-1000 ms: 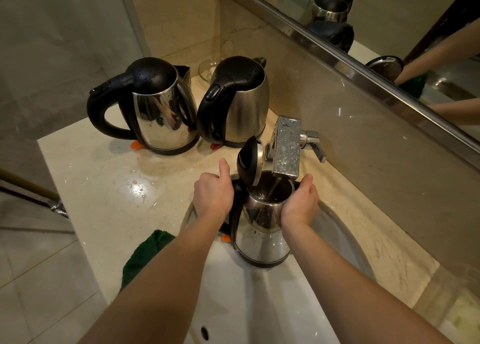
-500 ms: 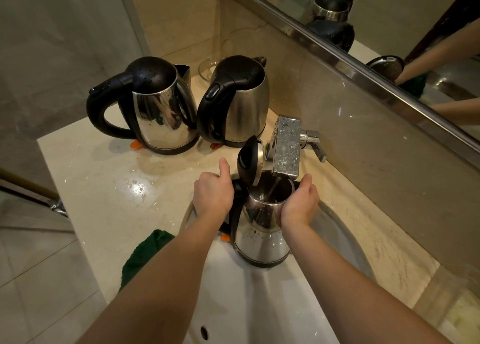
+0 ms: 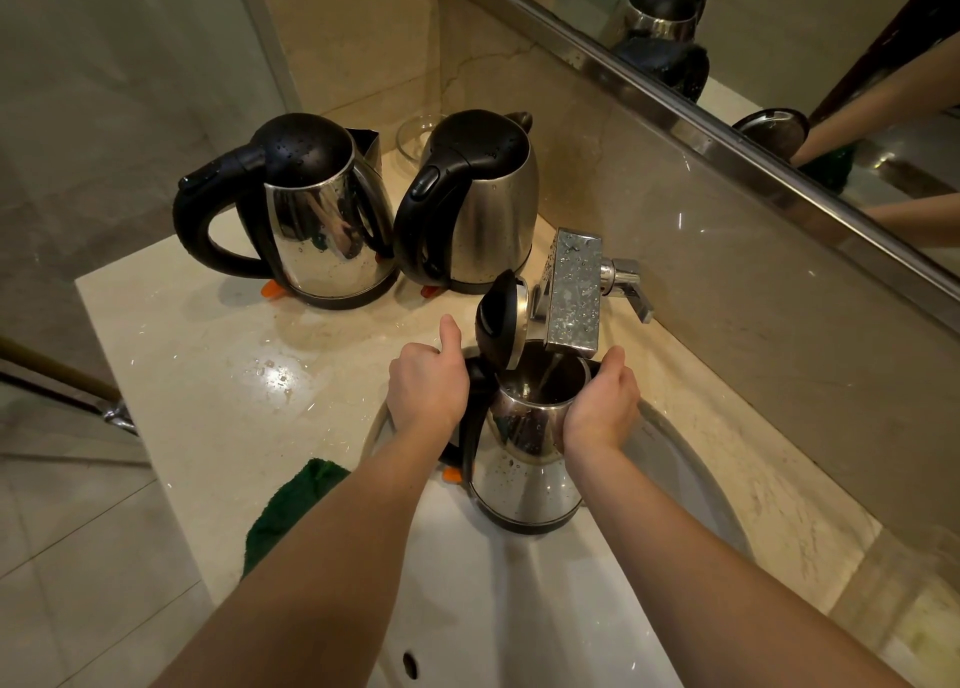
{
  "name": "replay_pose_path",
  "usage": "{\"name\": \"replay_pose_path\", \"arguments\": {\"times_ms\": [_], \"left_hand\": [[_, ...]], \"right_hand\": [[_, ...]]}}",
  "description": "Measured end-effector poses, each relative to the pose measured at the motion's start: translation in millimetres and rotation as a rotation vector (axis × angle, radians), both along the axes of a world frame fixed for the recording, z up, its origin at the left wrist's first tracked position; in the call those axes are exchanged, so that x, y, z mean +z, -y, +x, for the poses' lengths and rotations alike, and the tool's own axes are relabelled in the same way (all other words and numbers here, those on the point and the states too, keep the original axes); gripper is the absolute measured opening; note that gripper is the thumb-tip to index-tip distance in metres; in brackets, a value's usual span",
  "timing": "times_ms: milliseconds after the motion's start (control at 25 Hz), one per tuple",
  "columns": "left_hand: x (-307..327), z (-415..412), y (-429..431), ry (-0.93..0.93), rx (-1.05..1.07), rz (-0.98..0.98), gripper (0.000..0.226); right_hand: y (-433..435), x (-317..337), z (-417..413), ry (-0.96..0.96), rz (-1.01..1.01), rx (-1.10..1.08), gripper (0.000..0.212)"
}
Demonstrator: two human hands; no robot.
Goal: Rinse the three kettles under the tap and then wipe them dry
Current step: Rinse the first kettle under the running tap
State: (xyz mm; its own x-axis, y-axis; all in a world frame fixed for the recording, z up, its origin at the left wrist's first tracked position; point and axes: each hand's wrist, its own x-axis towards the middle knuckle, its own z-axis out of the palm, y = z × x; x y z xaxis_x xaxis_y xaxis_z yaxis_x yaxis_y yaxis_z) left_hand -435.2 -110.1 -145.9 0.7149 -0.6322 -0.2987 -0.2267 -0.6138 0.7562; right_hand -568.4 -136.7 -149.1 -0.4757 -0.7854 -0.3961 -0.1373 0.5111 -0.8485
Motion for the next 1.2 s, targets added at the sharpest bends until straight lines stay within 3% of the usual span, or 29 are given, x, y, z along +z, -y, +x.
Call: {"name": "replay_pose_path", "arguments": {"times_ms": [1200], "left_hand": [[-0.8, 1.5, -1.2, 0.001, 0.008, -0.005, 0.065]], "right_hand": [[-0.5, 1.8, 2.2, -0.009, 0.008, 0.008, 0.045]]}}
